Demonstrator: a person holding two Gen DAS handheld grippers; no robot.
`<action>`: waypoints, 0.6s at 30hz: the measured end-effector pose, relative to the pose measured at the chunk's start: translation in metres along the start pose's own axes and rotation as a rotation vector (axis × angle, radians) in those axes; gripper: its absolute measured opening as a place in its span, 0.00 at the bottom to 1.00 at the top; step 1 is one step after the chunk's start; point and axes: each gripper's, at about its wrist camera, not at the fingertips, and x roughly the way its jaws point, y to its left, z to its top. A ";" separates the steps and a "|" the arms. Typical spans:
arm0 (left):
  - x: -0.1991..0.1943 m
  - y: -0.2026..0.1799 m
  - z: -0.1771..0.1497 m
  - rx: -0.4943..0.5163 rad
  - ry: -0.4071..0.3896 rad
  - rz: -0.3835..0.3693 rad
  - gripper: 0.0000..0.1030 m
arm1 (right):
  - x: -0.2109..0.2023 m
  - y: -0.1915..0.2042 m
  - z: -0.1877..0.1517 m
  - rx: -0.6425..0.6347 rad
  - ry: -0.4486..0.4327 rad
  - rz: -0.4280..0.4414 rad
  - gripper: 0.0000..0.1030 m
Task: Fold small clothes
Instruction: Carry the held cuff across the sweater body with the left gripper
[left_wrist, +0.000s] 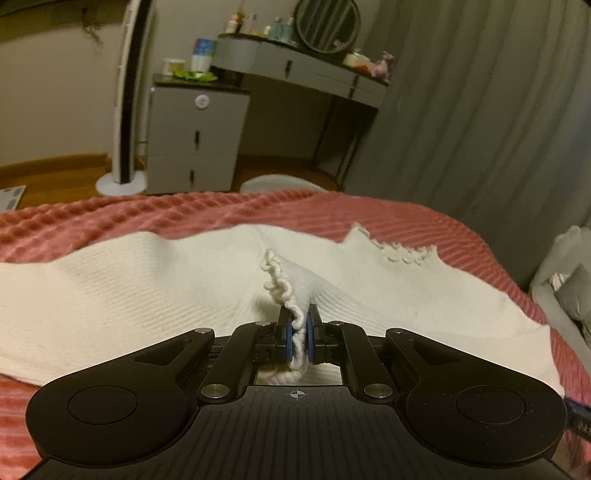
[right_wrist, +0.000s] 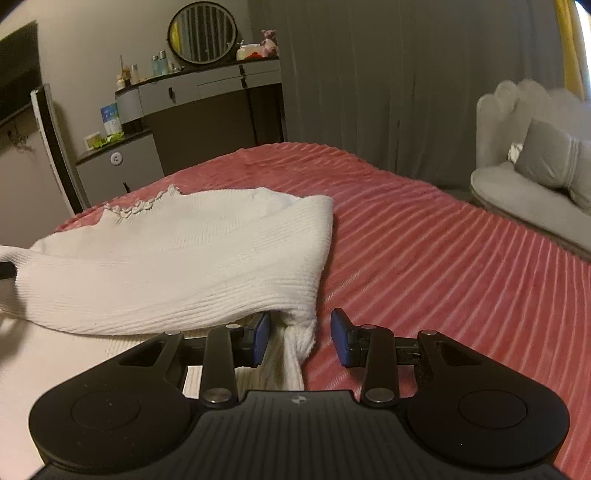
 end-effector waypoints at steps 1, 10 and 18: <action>0.001 -0.001 -0.001 0.001 0.004 0.007 0.09 | 0.002 0.002 0.001 -0.009 0.000 -0.005 0.35; 0.003 0.004 0.001 -0.025 0.000 0.016 0.09 | 0.017 0.021 0.011 -0.127 -0.022 -0.057 0.21; -0.001 0.007 0.015 -0.007 -0.040 0.049 0.09 | 0.013 0.021 0.012 -0.158 -0.030 -0.064 0.21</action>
